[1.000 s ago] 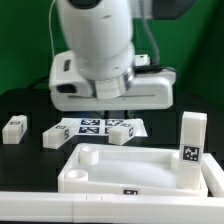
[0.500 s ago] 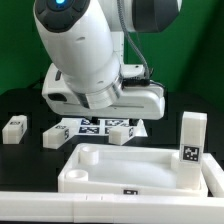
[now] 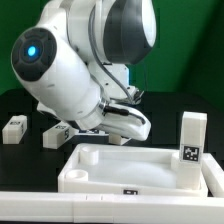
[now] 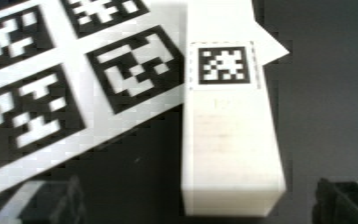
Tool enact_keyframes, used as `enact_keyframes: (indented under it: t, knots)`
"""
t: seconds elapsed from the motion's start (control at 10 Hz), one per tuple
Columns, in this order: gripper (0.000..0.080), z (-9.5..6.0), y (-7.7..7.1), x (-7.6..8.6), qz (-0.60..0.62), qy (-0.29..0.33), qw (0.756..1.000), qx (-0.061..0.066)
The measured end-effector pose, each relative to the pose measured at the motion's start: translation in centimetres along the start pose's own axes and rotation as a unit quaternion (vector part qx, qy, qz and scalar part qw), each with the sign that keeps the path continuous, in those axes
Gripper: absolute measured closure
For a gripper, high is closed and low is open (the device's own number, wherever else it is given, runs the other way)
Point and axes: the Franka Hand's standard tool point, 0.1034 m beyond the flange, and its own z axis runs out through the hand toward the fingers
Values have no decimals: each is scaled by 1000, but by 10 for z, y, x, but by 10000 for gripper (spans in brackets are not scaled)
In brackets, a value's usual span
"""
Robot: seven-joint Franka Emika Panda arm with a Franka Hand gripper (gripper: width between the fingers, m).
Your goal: Assemble desk
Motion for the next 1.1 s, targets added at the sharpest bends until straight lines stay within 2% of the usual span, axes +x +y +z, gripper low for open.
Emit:
enact_keyframes:
  t: [0.2,0.4,0.6,0.8,0.9,1.0,1.1]
  knots:
    - [150,2,-5,0,0,4,1000,-7]
    - [150,2,-8,0,-6,7,1000,-6]
    - [150,12,-9,-4,-7,3,1000,-6]
    - [150,13,-8,-4,-5,1,1000,-4]
    - [174,14,-8,-4,-5,1,1000,-5]
    - [317,15,-8,-4,-5,1,1000,-5]
    - [317,15,-9,-4,-5,0,1000,-6]
